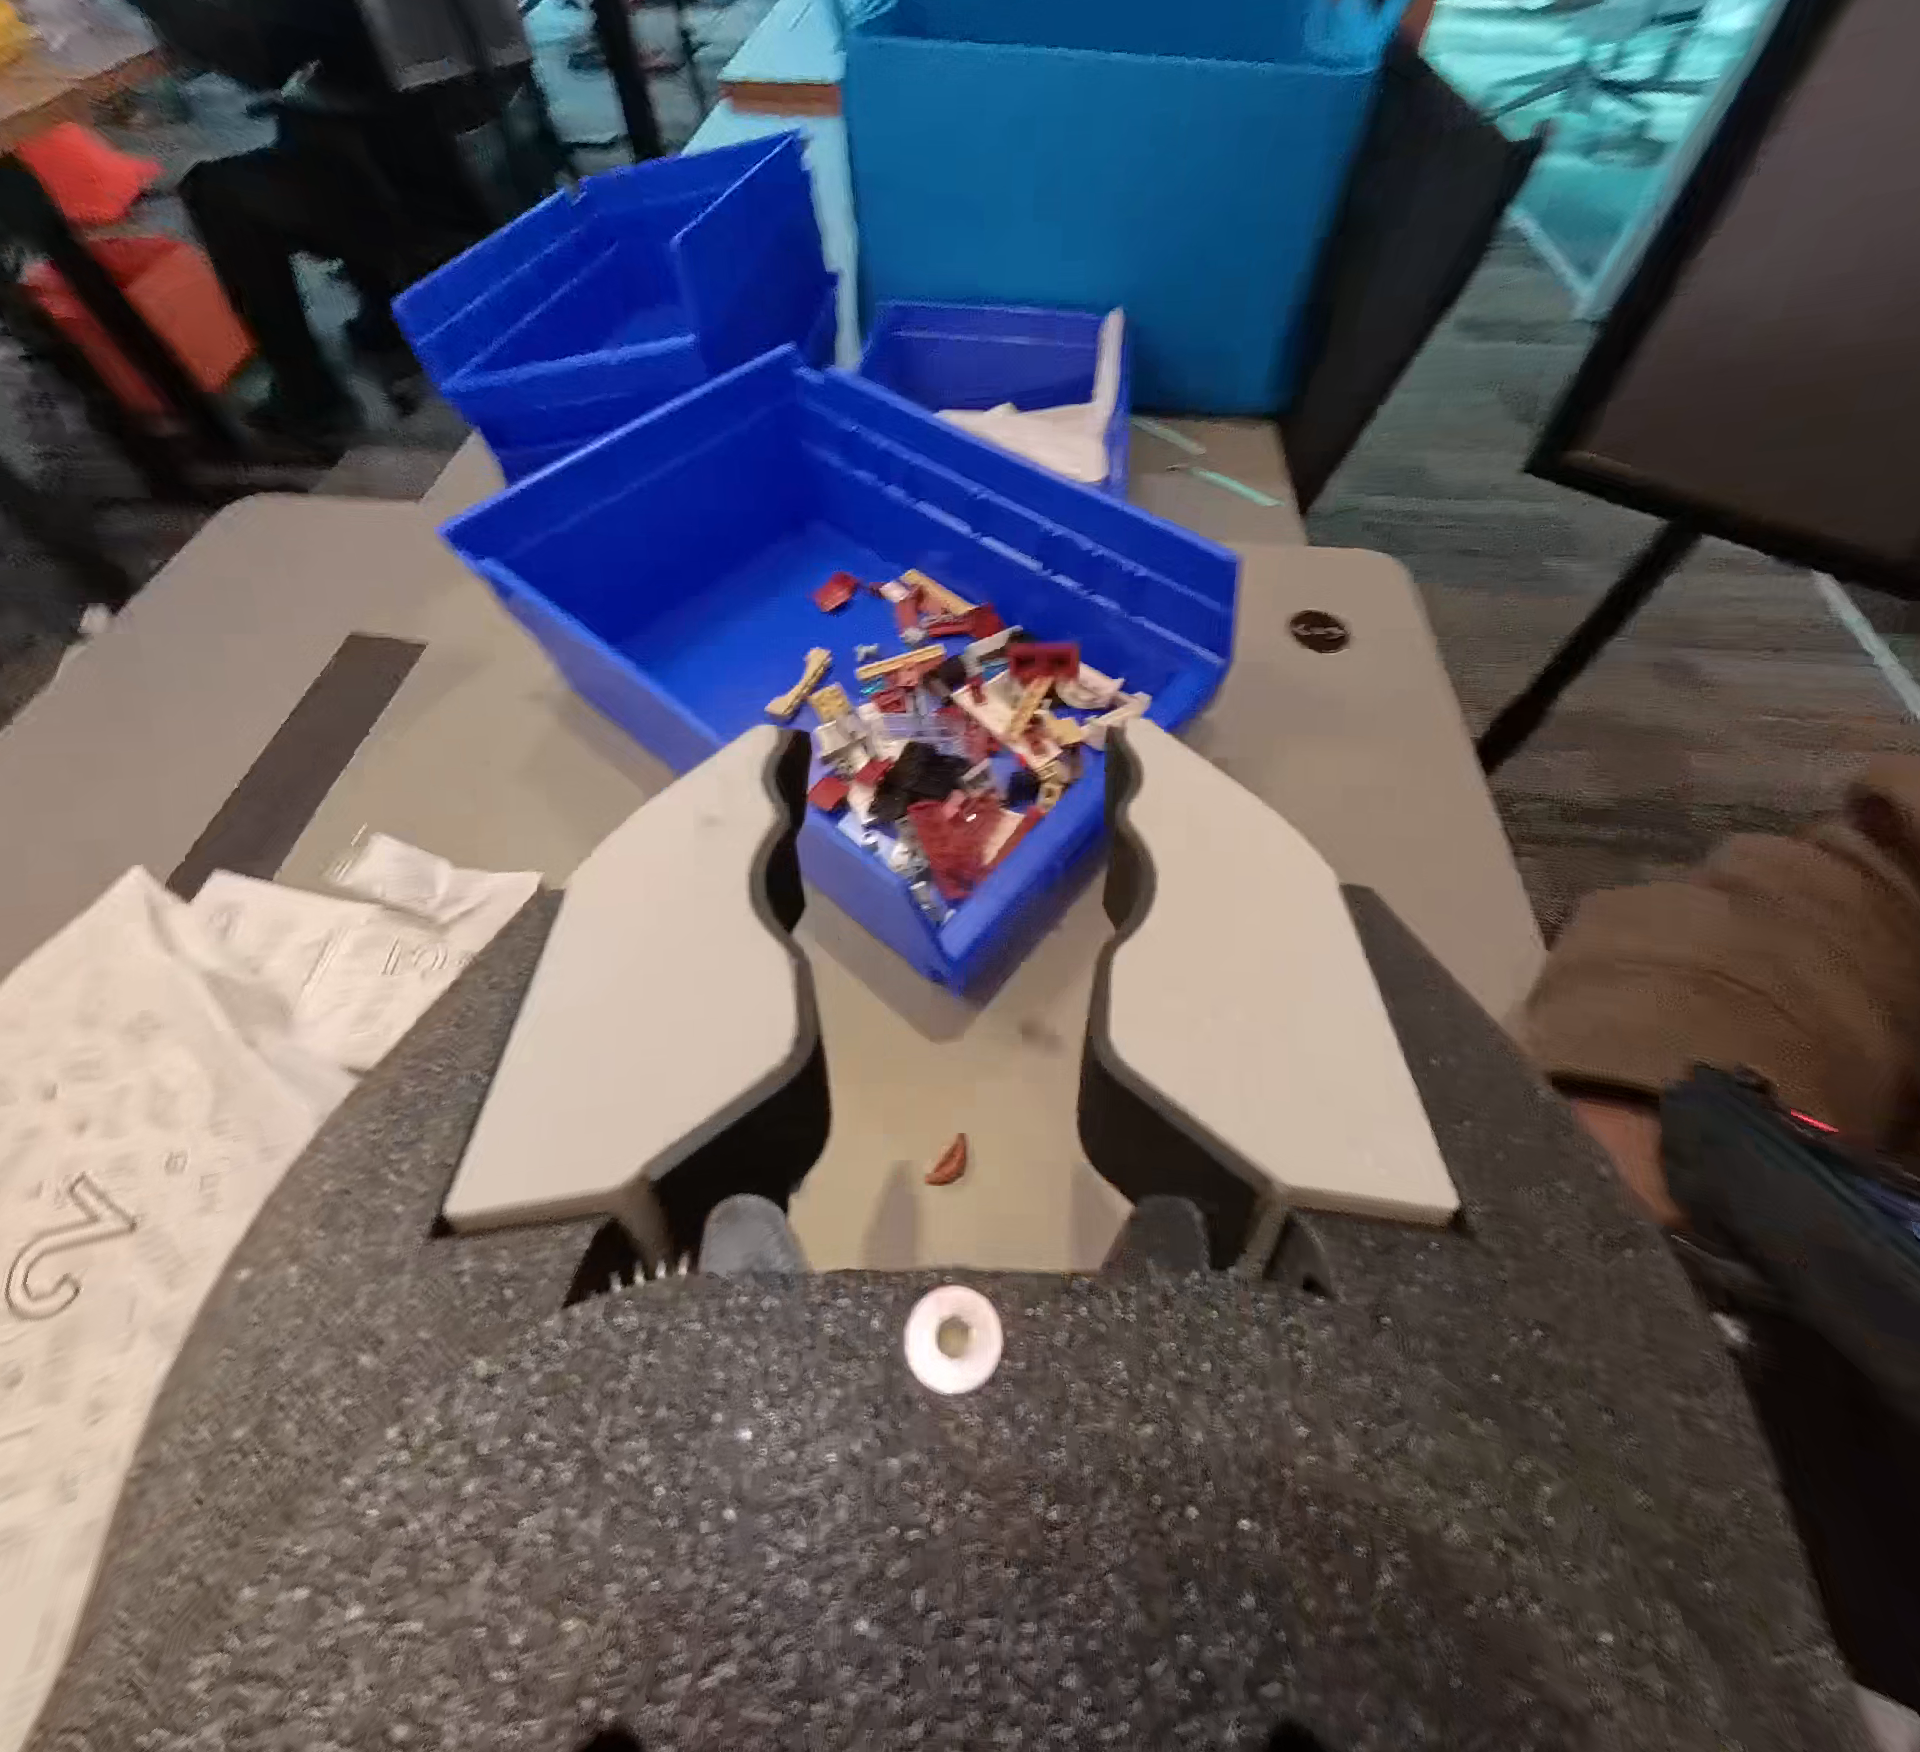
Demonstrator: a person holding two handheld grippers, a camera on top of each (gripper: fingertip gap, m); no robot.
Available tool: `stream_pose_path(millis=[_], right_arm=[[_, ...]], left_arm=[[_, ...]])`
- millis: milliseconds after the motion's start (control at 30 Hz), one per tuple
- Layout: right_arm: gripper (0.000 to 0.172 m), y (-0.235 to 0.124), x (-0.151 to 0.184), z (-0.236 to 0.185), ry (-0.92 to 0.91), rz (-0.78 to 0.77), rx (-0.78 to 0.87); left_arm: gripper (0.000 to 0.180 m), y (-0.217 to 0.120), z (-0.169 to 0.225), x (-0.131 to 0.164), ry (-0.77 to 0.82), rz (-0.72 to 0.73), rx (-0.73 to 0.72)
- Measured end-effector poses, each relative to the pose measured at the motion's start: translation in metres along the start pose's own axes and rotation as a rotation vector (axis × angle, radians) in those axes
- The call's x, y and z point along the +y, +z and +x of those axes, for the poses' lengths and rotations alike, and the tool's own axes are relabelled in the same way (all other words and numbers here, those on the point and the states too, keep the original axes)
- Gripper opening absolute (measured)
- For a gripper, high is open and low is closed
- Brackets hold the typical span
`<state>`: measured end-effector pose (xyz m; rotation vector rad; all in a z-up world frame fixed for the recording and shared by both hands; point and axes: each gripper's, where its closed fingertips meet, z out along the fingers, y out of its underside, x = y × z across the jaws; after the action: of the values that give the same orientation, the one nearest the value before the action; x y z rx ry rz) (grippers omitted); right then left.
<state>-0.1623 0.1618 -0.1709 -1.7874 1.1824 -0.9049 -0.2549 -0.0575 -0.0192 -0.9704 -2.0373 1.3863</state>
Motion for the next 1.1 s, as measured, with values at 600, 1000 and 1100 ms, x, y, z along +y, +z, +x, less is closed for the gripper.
stream_pose_path(millis=[600,1000,1100], right_arm=[[0.031,0.029,0.004,0.016,-0.031,-0.15,-0.002],[0.046,0.048,0.015,0.021,-0.148,-0.381,-0.094],[0.046,0.05,0.019,0.018,-0.164,-0.41,-0.159]], left_arm=[[0.069,-0.168,0.064,0.242,-0.075,-0.257,0.063],[0.075,-0.153,0.073,0.272,0.003,-0.366,0.071],[0.074,-0.152,0.073,0.275,0.011,-0.38,0.067]])
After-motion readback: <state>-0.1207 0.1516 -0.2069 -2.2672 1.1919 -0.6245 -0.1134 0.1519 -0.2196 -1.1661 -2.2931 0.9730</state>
